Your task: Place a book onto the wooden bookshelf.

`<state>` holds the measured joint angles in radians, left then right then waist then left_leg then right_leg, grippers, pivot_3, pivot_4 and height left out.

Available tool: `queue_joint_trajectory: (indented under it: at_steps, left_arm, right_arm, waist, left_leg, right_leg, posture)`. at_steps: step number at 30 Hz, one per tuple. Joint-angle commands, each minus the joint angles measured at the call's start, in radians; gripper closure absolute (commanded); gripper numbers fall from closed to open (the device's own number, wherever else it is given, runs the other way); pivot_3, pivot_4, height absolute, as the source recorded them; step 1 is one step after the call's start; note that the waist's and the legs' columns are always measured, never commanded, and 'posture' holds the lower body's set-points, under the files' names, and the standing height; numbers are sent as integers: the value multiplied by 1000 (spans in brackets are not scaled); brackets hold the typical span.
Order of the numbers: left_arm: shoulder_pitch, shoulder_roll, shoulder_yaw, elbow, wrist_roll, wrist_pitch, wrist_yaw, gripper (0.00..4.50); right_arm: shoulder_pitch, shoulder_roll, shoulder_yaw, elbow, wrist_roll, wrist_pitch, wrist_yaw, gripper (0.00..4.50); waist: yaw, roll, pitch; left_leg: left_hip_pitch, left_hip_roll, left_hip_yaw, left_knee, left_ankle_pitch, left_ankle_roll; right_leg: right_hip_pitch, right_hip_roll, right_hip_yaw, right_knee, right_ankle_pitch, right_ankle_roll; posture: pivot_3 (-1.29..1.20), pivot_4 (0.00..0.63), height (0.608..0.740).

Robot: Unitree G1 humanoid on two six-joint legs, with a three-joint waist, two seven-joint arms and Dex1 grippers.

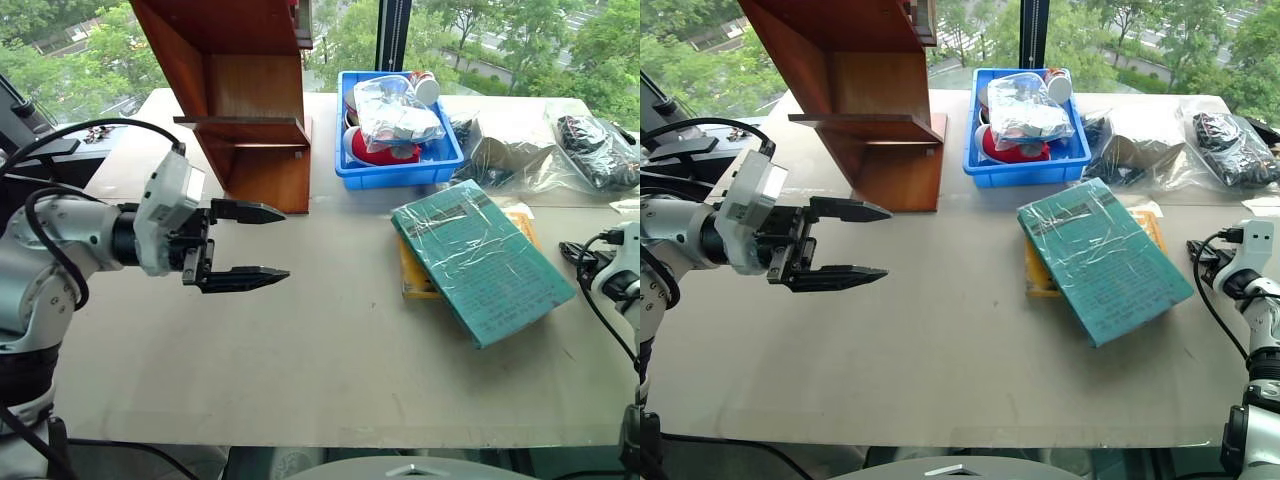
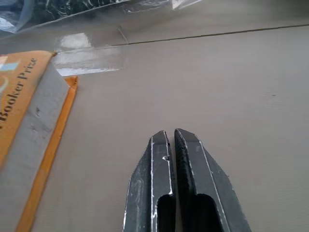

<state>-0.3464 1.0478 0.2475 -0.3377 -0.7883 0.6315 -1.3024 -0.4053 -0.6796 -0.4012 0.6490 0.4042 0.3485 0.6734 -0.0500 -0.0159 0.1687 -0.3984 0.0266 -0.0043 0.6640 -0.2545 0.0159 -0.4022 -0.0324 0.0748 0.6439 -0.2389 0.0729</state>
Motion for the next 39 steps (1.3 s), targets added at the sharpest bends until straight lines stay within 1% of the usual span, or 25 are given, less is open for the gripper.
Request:
queue_joint_trajectory:
  at_steps: [1,5,12,17,20,24,27,29,31,34,38,39]
  left_arm:
    - [22,26,58,-32,-25,4,-10,0]
    - [44,30,75,-31,-19,-1,-8,0]
    - [66,32,78,-26,1,-23,-17,0]
    - [69,33,78,-17,3,-31,-24,0]
    - [71,32,77,-16,4,-32,-28,0]
    - [81,44,75,-11,14,-31,-41,0]
    - [99,59,68,-8,32,-37,-59,0]
    - [103,59,70,1,36,-46,-67,0]
    - [103,61,74,8,36,-48,-75,0]
    - [106,76,80,31,46,-61,-106,0]
    - [107,91,87,49,55,-75,-127,0]
    - [108,93,90,51,57,-76,-131,0]
  right_arm:
    - [-14,18,-2,-19,41,104,14,4474]
    - [51,60,33,-174,100,223,67,4474]
    - [189,71,99,-468,211,423,156,4474]
    - [254,73,127,-615,252,510,161,4474]
    - [278,75,132,-667,256,530,144,4474]
    - [305,50,133,-686,179,455,101,4474]
    - [337,34,152,-663,62,257,94,4474]
    - [336,37,142,-633,-1,105,72,4474]
    - [323,40,125,-609,-36,22,44,4474]
    - [297,35,90,-635,-35,-30,25,4474]
    - [326,-11,68,-698,-2,-24,92,4474]
    - [349,-34,63,-727,12,-15,129,4474]
  waist:
    - [1,-1,0]
    - [2,-2,1]
    - [4,-3,0]
    - [6,-4,0]
    - [5,-4,0]
    - [8,-4,1]
    - [9,-4,1]
    - [9,-4,1]
    - [11,-4,1]
    - [10,-4,2]
    - [10,-3,2]
    - [10,-3,2]
  left_leg:
    - [0,0,0,0,0,0]
    - [0,0,-1,0,0,0]
    - [0,2,-1,0,0,0]
    - [1,4,-1,0,0,0]
    - [1,5,-1,0,0,0]
    - [0,6,0,0,0,0]
    - [0,5,0,0,0,0]
    - [0,5,1,0,0,0]
    - [0,4,2,1,0,0]
    - [-1,4,3,3,0,0]
    - [-1,4,2,2,0,0]
    - [-1,4,2,1,0,0]
  right_leg:
    - [0,0,0,0,0,0]
    - [0,0,0,0,0,0]
    - [0,2,-1,0,0,0]
    - [0,4,-1,0,0,0]
    - [0,5,-1,0,-1,-2]
    - [-1,5,-1,0,-2,-4]
    - [-1,5,-1,0,-2,-4]
    - [-1,4,-1,0,-2,-4]
    - [-1,3,0,0,-2,-4]
    - [-1,2,0,0,-2,-4]
    - [-2,3,0,1,-2,-4]
    - [-2,3,0,1,-2,-4]
  posture:
    - [0,150,740]
    - [0,150,740]
    - [0,150,740]
    - [0,150,740]
    - [0,150,740]
    - [0,150,740]
    - [0,150,740]
    - [0,150,740]
    - [0,150,740]
    - [0,150,740]
    - [0,150,740]
    - [0,150,740]
